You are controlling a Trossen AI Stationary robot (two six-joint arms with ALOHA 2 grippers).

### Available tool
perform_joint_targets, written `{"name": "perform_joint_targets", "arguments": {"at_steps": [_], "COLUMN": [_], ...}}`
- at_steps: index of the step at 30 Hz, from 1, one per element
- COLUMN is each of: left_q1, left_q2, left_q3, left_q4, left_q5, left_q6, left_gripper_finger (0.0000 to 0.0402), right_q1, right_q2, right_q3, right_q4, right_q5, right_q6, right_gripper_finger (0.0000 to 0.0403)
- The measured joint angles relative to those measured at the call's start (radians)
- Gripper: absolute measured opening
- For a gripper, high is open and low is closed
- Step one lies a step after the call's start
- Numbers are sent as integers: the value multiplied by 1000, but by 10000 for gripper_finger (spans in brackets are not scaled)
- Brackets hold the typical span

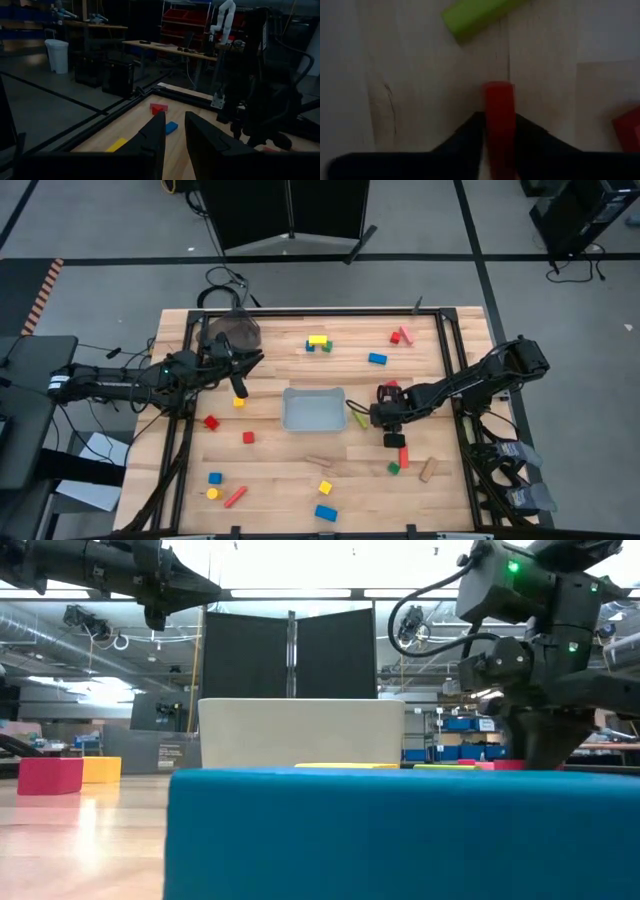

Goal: Sort blocks by size
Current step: Put the middle red rectangular block into the gray bin, then put the top yellow cube block into the black bin

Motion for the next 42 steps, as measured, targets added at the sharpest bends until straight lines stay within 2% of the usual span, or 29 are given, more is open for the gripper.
{"name": "perform_joint_targets", "arguments": {"at_steps": [1,2,10,15,22,33,35,40,42], "left_q1": [0,0,0,0,0,0,0,0,0], "left_q2": [0,0,0,9,48,91,92,95,96], "left_q3": [0,0,0,0,0,0,0,0,0], "left_q4": [0,0,-47,-93,-104,-121,-118,-119,-121], "left_q5": [0,0,-23,-46,-50,-51,-51,-51,-51], "left_q6": [0,0,-69,-106,-123,-148,-148,-150,-151], "left_gripper_finger": [80,80,80,80,80,81,81,81,81], "right_q1": [0,-1,0,0,-7,-27,-29,-29,-29], "right_q2": [-3,-9,-144,-165,-58,160,182,193,177], "right_q3": [0,0,51,151,236,366,374,383,384], "right_q4": [-7,-20,-80,69,451,468,455,424,419], "right_q5": [9,17,140,208,147,112,112,117,150], "right_q6": [5,12,62,-42,-240,-240,-237,-239,-238], "right_gripper_finger": [70,67,70,70,70,70,87,183,214]}}
